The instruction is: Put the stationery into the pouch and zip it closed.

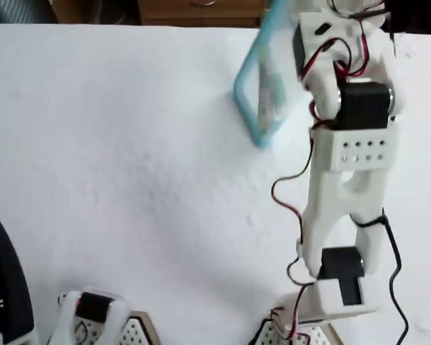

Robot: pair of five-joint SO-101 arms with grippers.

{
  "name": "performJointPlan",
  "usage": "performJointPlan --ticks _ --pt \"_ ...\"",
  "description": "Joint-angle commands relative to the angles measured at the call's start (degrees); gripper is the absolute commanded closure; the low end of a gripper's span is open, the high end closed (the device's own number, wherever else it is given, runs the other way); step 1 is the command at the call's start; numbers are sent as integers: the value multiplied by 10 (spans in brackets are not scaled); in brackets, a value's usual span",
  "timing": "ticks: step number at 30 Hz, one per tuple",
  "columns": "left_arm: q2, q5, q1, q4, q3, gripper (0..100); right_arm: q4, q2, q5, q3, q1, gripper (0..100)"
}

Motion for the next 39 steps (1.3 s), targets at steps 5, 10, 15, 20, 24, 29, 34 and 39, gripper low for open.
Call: performJointPlan --ticks 5,10,15,20,24,29,34,39 --pt "12 -2 -121 -16 120 975 3 -92 -2 -35 -87 981" --pt "13 -2 -175 -54 209 975 3 -138 0 -40 -147 981" --pt "13 -2 -185 -82 264 976 0 -169 1 -40 -225 981" --pt "14 -2 -182 -85 277 976 4 -168 -3 -33 -243 981" --pt "14 -2 -182 -85 278 976 38 -153 -11 -16 -233 981" --pt "14 -2 -182 -85 278 976 131 -148 -73 -10 -226 981" --pt "14 -1 -180 -85 279 975 164 -151 -76 -14 -247 981" --pt "14 -1 -158 -84 282 972 165 -176 -74 -14 -260 981"
